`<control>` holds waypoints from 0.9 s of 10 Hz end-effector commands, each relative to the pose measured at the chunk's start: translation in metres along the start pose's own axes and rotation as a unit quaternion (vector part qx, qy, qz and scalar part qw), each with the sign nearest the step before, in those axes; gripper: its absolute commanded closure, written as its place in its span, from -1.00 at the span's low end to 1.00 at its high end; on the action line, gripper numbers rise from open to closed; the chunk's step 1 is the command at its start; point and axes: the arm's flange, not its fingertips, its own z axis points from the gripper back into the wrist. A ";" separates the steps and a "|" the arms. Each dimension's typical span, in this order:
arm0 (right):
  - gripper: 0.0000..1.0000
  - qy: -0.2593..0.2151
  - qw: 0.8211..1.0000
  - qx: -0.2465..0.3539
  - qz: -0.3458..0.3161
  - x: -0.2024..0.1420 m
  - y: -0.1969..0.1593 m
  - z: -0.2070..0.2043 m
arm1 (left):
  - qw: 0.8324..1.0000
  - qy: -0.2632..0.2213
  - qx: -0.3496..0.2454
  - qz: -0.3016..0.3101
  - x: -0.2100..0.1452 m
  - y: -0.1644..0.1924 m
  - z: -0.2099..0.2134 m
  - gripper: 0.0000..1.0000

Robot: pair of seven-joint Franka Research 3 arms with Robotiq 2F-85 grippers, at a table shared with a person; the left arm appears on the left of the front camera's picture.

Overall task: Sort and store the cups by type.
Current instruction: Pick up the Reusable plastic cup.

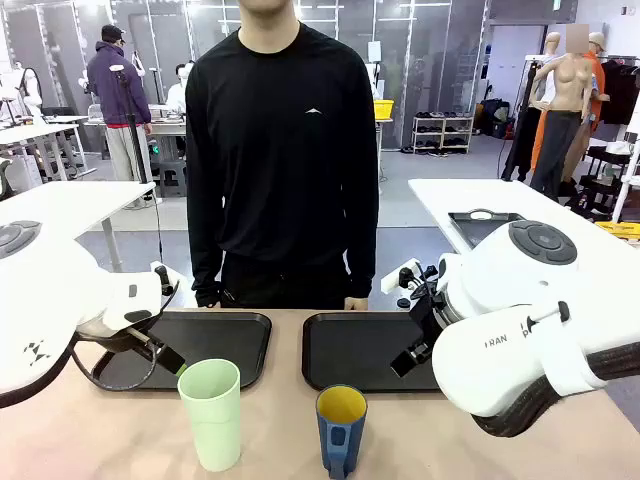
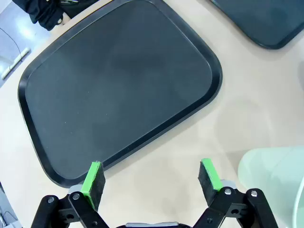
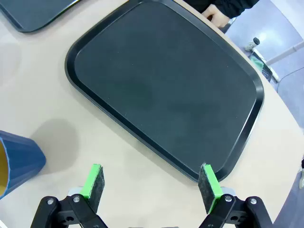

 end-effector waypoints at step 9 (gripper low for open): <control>-1.00 0.000 1.000 0.000 0.000 0.000 0.000 0.000 | 1.000 0.000 0.000 0.000 0.000 0.000 0.000 -1.00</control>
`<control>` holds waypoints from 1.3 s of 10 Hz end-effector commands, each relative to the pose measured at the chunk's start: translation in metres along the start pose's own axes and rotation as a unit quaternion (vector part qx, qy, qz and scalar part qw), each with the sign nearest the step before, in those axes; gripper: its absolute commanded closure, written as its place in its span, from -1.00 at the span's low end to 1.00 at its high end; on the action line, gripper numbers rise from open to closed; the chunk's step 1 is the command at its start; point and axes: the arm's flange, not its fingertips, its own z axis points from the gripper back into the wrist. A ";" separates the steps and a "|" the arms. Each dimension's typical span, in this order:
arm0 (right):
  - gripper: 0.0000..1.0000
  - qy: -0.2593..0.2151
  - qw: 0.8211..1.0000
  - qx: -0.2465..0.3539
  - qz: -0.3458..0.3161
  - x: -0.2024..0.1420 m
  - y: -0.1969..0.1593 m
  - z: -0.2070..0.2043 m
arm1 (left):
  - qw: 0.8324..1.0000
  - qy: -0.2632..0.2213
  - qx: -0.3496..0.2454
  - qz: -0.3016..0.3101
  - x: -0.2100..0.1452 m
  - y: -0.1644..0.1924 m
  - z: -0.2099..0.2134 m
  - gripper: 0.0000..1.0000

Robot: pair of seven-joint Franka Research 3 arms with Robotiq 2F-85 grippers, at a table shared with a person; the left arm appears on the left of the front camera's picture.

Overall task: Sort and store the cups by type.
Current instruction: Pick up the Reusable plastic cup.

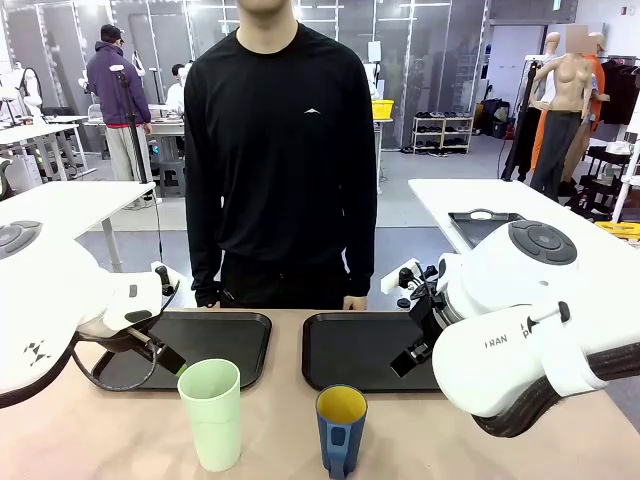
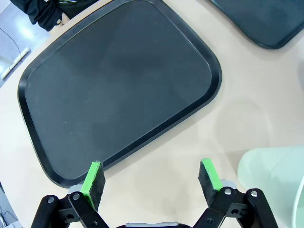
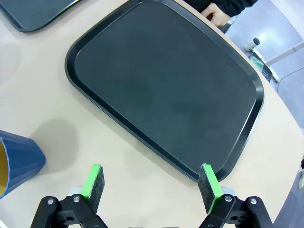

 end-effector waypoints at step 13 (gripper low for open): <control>-1.00 0.000 1.000 0.000 -0.001 0.000 0.000 0.000 | 1.000 0.000 0.000 0.001 0.000 0.001 0.000 -1.00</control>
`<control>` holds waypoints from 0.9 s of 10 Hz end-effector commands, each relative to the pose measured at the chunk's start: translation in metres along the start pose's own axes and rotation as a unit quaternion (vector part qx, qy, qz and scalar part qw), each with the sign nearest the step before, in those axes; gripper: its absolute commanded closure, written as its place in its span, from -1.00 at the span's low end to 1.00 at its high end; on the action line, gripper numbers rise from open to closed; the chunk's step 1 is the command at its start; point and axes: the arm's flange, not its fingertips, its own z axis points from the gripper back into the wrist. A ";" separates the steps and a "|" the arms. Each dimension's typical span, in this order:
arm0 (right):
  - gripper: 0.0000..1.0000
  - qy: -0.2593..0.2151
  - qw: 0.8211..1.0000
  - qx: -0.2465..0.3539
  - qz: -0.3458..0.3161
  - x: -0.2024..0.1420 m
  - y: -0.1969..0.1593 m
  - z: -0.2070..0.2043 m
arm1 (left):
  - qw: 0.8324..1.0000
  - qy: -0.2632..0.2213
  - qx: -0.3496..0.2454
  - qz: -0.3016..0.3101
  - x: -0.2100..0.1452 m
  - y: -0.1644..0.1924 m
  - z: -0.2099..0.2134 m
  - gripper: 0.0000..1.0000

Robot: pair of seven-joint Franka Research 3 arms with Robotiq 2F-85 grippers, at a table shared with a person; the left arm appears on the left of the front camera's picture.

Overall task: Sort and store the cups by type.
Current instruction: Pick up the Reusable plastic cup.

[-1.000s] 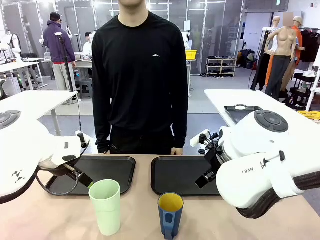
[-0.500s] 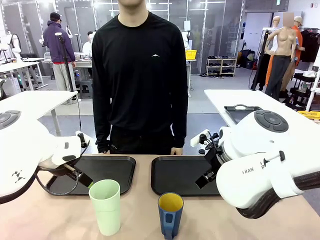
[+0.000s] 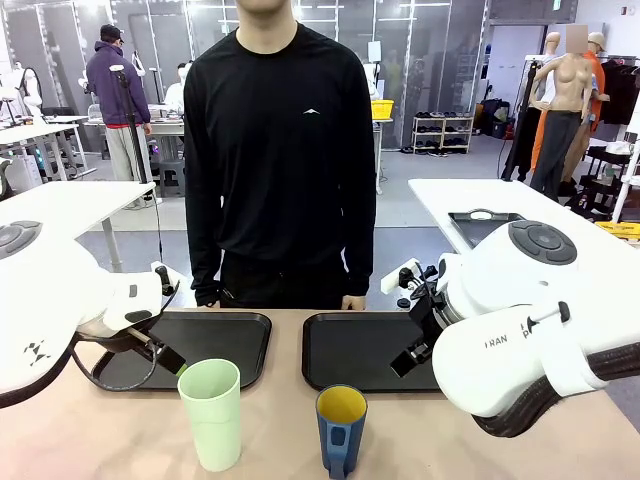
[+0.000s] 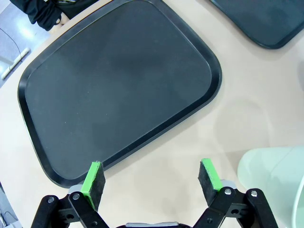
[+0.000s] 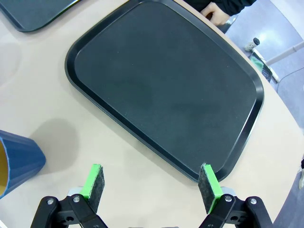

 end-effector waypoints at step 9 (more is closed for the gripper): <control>-1.00 -0.001 0.999 -0.037 -0.010 0.007 0.013 0.026 | 0.999 -0.001 0.048 0.012 0.003 -0.004 0.017 -1.00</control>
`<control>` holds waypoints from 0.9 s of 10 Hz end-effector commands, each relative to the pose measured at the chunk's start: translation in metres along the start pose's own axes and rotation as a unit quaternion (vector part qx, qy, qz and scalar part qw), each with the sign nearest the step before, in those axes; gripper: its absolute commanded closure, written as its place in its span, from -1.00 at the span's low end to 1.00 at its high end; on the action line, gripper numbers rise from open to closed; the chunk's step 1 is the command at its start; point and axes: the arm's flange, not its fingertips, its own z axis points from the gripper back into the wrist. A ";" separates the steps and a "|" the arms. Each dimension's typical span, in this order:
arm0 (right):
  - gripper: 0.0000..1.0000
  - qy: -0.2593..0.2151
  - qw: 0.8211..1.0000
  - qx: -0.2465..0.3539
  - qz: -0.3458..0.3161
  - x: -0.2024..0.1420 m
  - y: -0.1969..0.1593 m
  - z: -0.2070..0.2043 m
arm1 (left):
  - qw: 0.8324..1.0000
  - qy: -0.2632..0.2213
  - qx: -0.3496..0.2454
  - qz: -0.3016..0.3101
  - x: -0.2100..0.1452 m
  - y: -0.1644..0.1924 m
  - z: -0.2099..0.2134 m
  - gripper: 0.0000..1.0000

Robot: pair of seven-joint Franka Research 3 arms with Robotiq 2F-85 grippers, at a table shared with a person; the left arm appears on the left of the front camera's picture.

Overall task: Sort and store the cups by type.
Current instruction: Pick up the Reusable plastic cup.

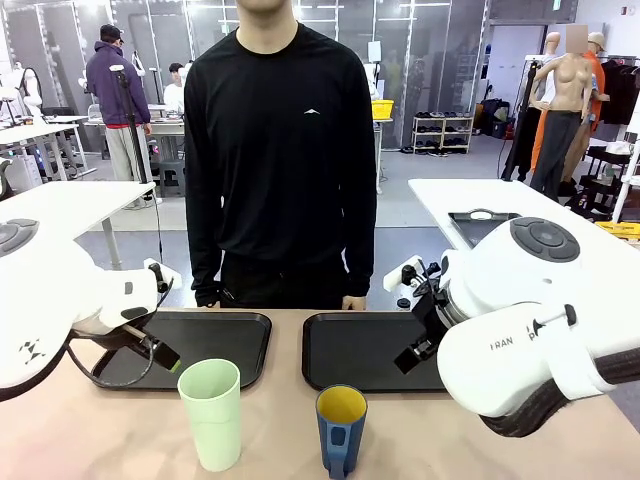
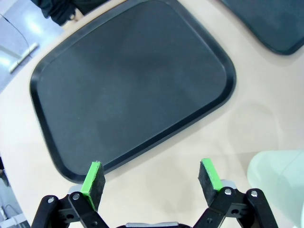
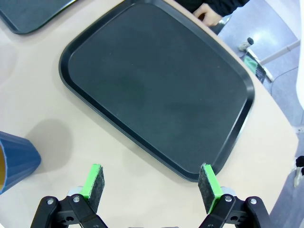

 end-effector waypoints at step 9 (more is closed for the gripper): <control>-1.00 -0.042 0.985 -0.165 -0.008 0.035 0.063 0.200 | 0.987 -0.111 0.100 -0.056 0.044 -0.039 0.169 -1.00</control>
